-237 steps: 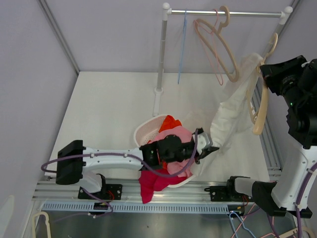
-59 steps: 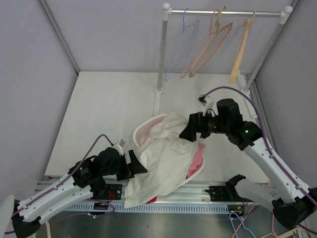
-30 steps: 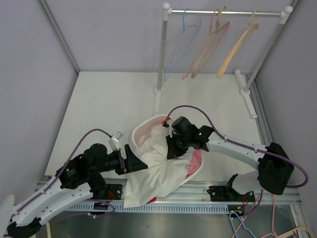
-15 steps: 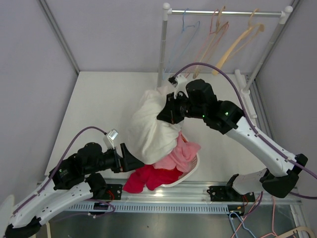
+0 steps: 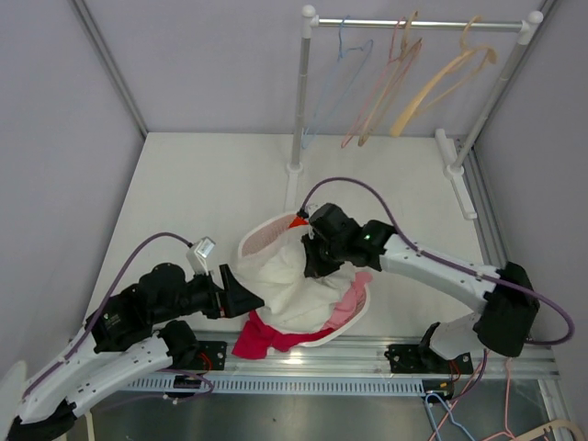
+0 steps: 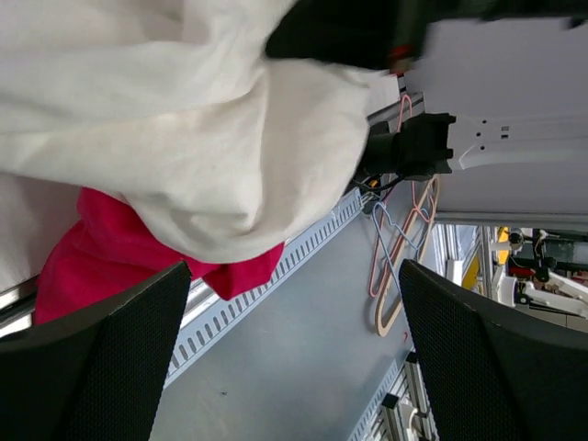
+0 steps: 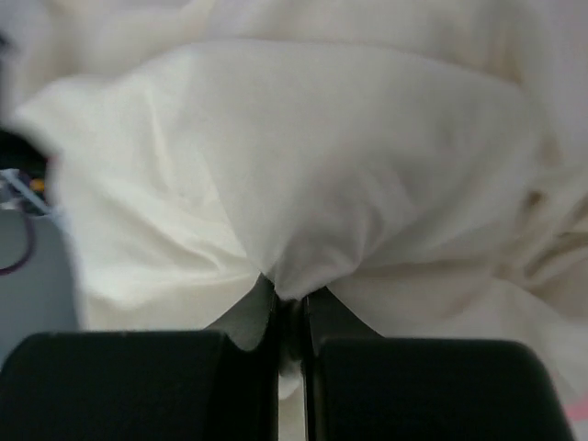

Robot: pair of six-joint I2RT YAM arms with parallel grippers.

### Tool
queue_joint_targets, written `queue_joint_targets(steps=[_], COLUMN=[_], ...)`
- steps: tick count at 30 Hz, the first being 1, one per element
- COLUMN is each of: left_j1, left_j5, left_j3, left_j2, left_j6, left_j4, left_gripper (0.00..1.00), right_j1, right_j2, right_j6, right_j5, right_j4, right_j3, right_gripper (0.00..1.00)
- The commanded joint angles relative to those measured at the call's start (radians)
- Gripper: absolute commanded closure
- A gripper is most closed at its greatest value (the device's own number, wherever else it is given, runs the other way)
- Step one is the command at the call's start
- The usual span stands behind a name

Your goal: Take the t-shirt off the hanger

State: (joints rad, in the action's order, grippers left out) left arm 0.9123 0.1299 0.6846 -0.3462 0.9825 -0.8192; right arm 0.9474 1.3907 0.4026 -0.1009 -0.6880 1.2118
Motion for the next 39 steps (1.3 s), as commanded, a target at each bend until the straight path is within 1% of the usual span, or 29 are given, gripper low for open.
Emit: queue_joint_targets(steps=[1, 4, 6, 8, 9, 10, 12, 14, 17, 20, 21, 22, 23, 25, 26, 28, 29, 31, 32, 34, 35, 36, 39], left_j1=[0.003, 0.003, 0.003, 0.003, 0.003, 0.003, 0.003, 0.003, 0.003, 0.003, 0.003, 0.003, 0.003, 0.003, 0.003, 0.002, 0.003, 0.003, 0.003, 0.003, 0.003, 0.003, 0.003], left_j5=[-0.024, -0.033, -0.045, -0.055, -0.061, -0.065, -0.088, -0.104, -0.125, -0.125, -0.125, -0.125, -0.125, -0.125, -0.137, -0.157, -0.162, -0.165, -0.164, -0.164, -0.17, -0.173, -0.176], left_j3=[0.064, 0.105, 0.128, 0.144, 0.15, 0.158, 0.173, 0.184, 0.216, 0.219, 0.219, 0.219, 0.219, 0.217, 0.214, 0.205, 0.201, 0.202, 0.204, 0.21, 0.213, 0.216, 0.216], left_j2=[-0.033, -0.054, -0.057, -0.062, -0.065, -0.062, -0.062, -0.057, -0.051, -0.039, -0.037, -0.037, -0.036, -0.03, -0.025, -0.008, -0.004, -0.007, -0.011, -0.026, -0.033, -0.037, -0.05], left_j6=[-0.051, -0.073, -0.085, -0.093, -0.099, -0.1, -0.11, -0.114, -0.12, -0.12, -0.122, -0.122, -0.122, -0.12, -0.12, -0.12, -0.119, -0.123, -0.13, -0.137, -0.143, -0.145, -0.153], left_j4=[0.009, -0.001, -0.011, -0.014, -0.018, -0.023, -0.028, -0.043, -0.066, -0.077, -0.08, -0.084, -0.09, -0.1, -0.1, -0.1, -0.1, -0.095, -0.092, -0.087, -0.087, -0.089, -0.084], left_gripper=[0.0, 0.01, 0.01, 0.01, 0.01, 0.0, 0.0, 0.01, 0.01, 0.0, 0.0, 0.0, 0.01, 0.01, 0.01, 0.0, 0.0, 0.01, 0.0, 0.01, 0.01, 0.0, 0.0], right_j1=[-0.016, -0.028, -0.029, -0.027, -0.029, -0.029, -0.027, -0.022, -0.019, -0.027, -0.03, -0.032, -0.033, -0.041, -0.045, -0.055, -0.062, -0.065, -0.067, -0.067, -0.065, -0.065, -0.062], right_j2=[0.086, 0.2, 0.284, 0.327, 0.344, 0.376, 0.422, 0.516, 0.632, 0.714, 0.723, 0.722, 0.696, 0.644, 0.586, 0.536, 0.515, 0.449, 0.424, 0.346, 0.322, 0.305, 0.283], right_j6=[0.054, 0.07, 0.068, 0.067, 0.073, 0.079, 0.087, 0.093, 0.11, 0.133, 0.139, 0.131, 0.122, 0.11, 0.095, 0.079, 0.071, 0.071, 0.073, 0.077, 0.079, 0.079, 0.065], right_j5=[0.03, 0.029, 0.027, 0.0, -0.009, -0.019, -0.074, -0.098, -0.132, -0.187, -0.181, -0.13, -0.096, -0.004, 0.013, 0.027, 0.03, 0.052, 0.061, 0.091, 0.099, 0.139, 0.194], right_j4=[0.134, 0.22, 0.246, 0.291, 0.32, 0.385, 0.453, 0.498, 0.568, 0.651, 0.647, 0.61, 0.585, 0.549, 0.542, 0.504, 0.49, 0.447, 0.443, 0.43, 0.42, 0.377, 0.267], right_j3=[-0.156, -0.21, -0.216, -0.218, -0.218, -0.215, -0.17, -0.103, 0.078, 0.172, 0.202, 0.25, 0.264, 0.246, 0.235, 0.221, 0.216, 0.215, 0.203, 0.19, 0.19, 0.196, 0.238], right_gripper=[1.0, 1.0, 1.0, 1.0, 1.0, 1.0, 1.0, 1.0, 1.0, 1.0, 0.95, 0.88, 0.78, 0.71, 0.67, 0.62, 0.57, 0.5, 0.44, 0.4, 0.35, 0.34, 0.34])
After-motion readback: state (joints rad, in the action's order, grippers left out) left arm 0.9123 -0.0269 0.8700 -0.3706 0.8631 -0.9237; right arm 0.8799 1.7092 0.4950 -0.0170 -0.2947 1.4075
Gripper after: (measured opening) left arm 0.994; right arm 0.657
